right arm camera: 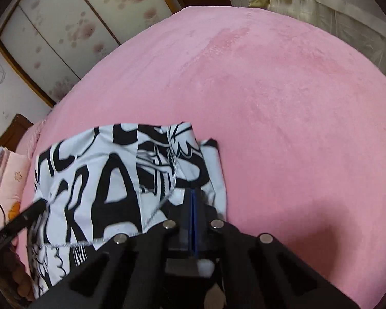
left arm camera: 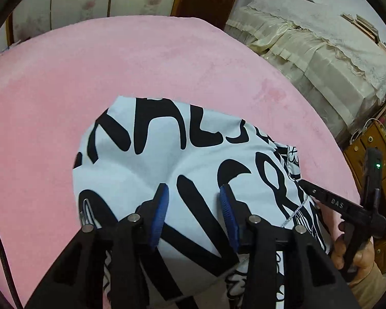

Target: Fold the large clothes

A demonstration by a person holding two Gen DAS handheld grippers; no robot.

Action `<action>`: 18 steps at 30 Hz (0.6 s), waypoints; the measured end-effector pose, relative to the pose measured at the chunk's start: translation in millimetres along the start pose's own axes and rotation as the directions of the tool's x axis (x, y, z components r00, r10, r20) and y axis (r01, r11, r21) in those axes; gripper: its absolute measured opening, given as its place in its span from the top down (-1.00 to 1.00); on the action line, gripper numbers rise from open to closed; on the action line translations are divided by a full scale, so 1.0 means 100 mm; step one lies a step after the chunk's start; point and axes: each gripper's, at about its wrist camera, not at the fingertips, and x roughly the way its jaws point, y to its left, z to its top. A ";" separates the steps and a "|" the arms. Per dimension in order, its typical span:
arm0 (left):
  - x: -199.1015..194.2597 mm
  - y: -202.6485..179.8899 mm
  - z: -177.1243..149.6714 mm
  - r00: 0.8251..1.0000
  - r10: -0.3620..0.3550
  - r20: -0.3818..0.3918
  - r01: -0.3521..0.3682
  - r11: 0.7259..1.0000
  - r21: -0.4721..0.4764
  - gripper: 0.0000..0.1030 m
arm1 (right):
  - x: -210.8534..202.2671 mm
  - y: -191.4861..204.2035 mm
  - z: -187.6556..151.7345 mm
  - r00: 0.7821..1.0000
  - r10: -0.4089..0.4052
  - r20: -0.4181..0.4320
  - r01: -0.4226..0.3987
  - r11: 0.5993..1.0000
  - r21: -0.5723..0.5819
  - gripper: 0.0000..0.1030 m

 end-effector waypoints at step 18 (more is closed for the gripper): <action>-1.60 -0.24 -0.50 0.996 0.082 -0.018 -0.083 0.994 -0.075 -0.45 | -1.92 0.74 -0.26 0.983 0.060 0.172 -0.014 0.967 -0.254 0.32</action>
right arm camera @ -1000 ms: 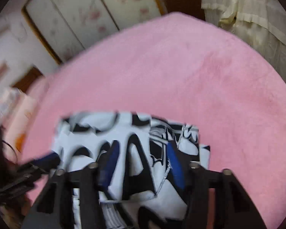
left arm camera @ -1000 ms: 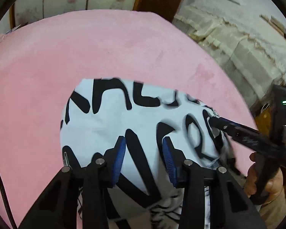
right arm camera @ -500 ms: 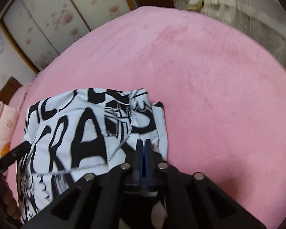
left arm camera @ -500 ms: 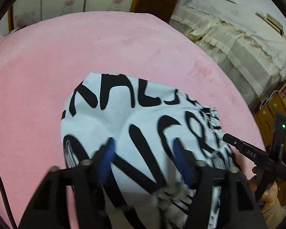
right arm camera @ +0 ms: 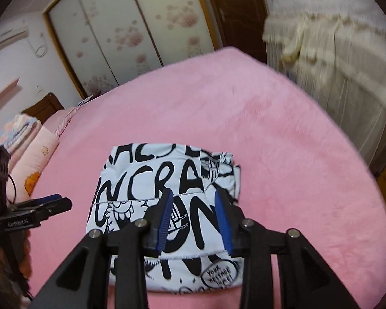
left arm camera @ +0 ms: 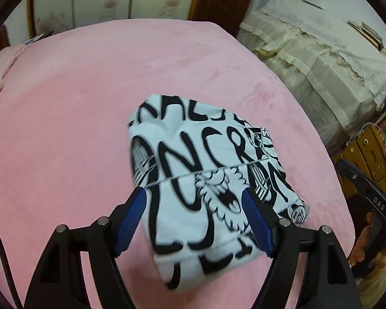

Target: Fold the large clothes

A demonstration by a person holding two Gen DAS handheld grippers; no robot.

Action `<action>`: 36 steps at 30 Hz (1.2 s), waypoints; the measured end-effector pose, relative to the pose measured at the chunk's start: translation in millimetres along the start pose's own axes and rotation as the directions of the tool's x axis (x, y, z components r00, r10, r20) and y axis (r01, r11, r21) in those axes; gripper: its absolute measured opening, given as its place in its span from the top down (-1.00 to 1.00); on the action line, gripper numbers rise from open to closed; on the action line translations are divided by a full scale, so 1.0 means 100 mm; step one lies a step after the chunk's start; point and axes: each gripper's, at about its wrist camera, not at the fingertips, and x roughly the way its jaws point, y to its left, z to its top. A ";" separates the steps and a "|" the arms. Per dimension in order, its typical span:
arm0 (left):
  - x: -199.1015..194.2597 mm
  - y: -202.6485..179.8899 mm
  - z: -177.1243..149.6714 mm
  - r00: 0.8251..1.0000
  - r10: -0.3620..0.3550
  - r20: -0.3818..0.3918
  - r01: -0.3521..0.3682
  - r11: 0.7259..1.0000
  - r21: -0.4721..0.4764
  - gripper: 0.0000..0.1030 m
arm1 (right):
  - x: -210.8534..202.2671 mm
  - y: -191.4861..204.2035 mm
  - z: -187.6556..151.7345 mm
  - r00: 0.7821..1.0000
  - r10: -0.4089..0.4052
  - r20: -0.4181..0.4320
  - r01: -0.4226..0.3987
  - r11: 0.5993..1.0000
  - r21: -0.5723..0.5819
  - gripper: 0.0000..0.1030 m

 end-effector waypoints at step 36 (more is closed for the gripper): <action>1.25 0.46 -0.15 0.936 -0.210 -0.282 0.156 0.967 -0.203 -0.98 | 1.17 -1.02 -0.01 0.860 0.319 -0.399 -0.289 0.948 0.134 -0.87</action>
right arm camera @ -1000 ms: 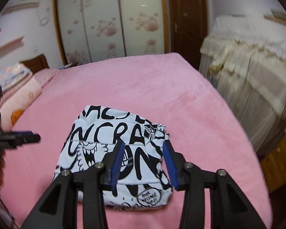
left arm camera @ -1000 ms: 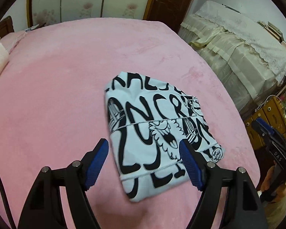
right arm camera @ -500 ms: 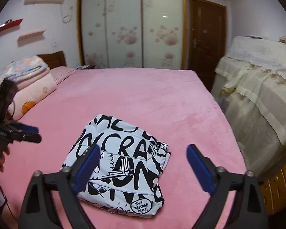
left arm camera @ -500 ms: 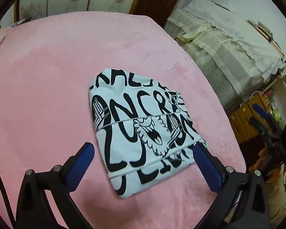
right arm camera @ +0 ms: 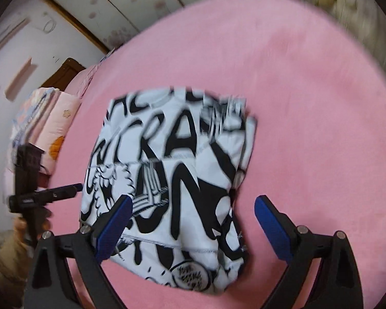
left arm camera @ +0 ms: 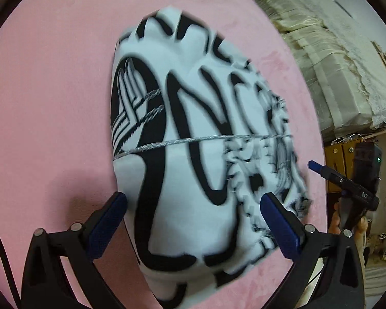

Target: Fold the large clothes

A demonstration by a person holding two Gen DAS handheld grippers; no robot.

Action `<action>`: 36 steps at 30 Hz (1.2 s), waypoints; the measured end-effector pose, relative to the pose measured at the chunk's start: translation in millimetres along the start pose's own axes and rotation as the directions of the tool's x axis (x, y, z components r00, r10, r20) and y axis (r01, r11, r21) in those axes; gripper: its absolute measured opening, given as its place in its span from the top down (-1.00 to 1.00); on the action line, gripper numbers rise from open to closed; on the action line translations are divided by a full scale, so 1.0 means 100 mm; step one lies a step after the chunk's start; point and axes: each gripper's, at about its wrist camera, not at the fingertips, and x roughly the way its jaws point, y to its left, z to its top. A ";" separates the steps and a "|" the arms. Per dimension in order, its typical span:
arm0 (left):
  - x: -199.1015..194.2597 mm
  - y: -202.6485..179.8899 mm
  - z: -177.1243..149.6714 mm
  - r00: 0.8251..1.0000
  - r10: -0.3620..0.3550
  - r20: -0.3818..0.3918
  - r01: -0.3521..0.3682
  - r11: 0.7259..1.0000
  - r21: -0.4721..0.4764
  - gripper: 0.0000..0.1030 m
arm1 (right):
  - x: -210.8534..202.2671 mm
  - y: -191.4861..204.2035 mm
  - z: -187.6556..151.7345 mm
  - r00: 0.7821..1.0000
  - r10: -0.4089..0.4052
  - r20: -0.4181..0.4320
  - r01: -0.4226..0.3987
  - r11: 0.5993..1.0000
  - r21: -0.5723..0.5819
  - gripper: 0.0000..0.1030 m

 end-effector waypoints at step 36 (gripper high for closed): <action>-0.35 -0.11 -0.49 0.992 -0.010 0.128 -0.017 0.978 0.207 -0.04 | -0.14 0.77 -0.75 0.994 0.105 -0.006 -0.105 0.989 -0.100 0.54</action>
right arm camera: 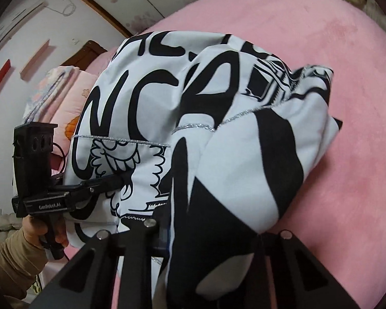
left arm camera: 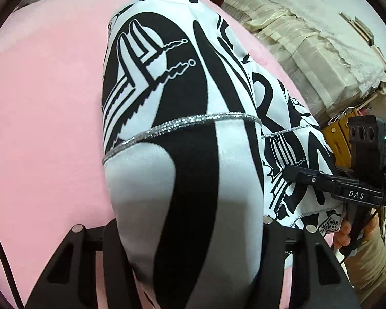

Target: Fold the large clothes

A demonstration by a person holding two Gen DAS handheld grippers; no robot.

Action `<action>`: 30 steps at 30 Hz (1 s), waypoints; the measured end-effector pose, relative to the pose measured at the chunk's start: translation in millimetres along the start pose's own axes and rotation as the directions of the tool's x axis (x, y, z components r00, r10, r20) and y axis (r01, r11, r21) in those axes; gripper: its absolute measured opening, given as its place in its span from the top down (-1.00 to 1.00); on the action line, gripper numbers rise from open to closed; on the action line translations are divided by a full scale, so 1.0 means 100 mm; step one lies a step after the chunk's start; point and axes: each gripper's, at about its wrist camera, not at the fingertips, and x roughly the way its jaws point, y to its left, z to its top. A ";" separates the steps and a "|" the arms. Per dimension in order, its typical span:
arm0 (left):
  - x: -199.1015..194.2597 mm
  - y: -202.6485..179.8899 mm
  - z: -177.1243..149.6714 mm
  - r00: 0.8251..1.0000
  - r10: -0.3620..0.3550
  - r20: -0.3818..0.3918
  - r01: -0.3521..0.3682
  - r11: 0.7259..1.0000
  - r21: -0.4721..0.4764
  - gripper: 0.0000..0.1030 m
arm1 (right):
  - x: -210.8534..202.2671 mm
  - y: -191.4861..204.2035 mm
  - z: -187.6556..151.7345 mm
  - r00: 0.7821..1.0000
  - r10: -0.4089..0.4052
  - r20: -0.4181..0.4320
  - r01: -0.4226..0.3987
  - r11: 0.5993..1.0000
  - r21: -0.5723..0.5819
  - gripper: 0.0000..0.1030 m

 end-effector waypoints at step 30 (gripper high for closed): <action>-0.47 4.09 1.24 0.956 0.292 0.011 -0.289 0.950 -0.117 -0.89 | 2.09 0.16 1.21 0.997 0.072 0.003 -0.072 0.997 0.014 0.11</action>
